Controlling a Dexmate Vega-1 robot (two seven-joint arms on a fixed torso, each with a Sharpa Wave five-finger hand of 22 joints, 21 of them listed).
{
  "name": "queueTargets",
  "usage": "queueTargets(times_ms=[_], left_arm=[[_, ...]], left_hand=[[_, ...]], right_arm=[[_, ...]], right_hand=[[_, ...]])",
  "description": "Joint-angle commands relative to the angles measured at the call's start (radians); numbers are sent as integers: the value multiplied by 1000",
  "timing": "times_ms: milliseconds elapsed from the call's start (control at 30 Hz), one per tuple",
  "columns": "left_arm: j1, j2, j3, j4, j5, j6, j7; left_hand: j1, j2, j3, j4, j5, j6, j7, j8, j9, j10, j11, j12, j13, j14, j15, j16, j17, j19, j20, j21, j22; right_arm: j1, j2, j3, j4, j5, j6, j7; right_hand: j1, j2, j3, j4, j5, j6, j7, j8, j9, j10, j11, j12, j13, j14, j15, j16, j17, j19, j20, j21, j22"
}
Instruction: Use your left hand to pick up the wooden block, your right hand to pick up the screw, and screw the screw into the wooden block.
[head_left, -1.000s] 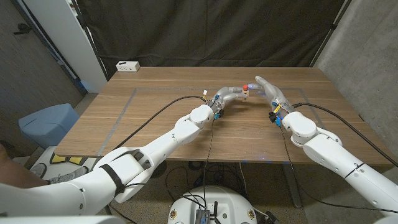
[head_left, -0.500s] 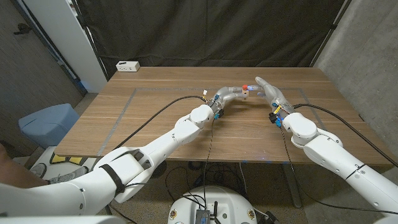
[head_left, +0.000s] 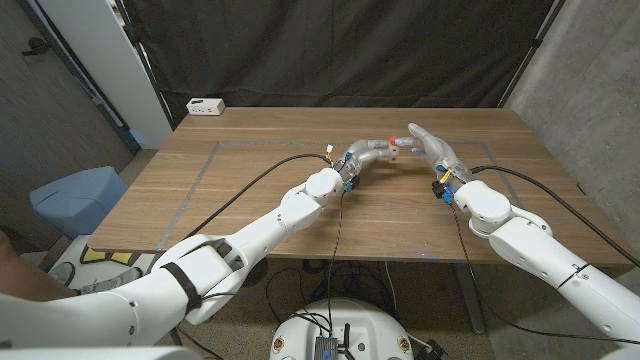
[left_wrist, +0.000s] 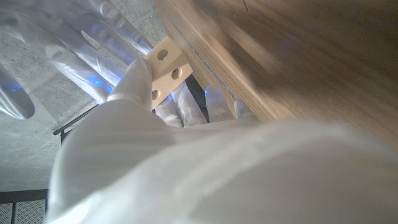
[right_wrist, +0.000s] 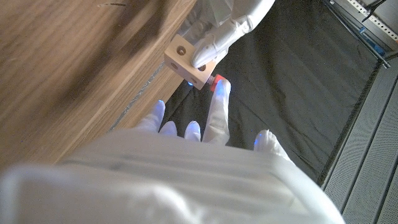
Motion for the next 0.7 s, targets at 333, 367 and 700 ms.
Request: queueTargets(times_ms=[333, 367, 700], left_arm=[[-3, -3, -1, 9, 0, -10, 0], [-3, -2, 0, 9, 1, -10, 0], [-2, 0, 1, 1, 4, -8, 1]], left_hand=[[9, 20, 17, 13, 9, 22, 11, 9, 4, 9, 0, 20, 22, 6, -55, 0, 3, -4, 5, 6, 5], [9, 19, 17, 13, 9, 21, 12, 9, 4, 9, 0, 20, 22, 6, -55, 0, 3, -4, 6, 6, 5], [9, 19, 17, 12, 9, 19, 11, 8, 4, 9, 0, 20, 23, 7, -55, 0, 3, -4, 6, 6, 5]], right_arm=[[-9, 1, 12, 2, 10, 0, -13], [-9, 0, 13, 2, 10, 1, -13], [-17, -2, 28, 0, 20, -5, -22]], right_hand=[[7, -3, 11, -4, 3, 12, -5, -7, 1, 25, -2, -1, 2, 12, -1, 9, 1, 15, -15, 8, 1], [8, -3, 11, -5, 3, 7, -5, -10, 1, 26, 1, -2, 2, 15, 4, 9, 1, 17, -16, 8, 1], [6, -6, 11, -8, 2, -35, -13, -32, 2, 11, 30, -13, 3, 14, 20, 6, 2, 17, -8, 4, 0]])
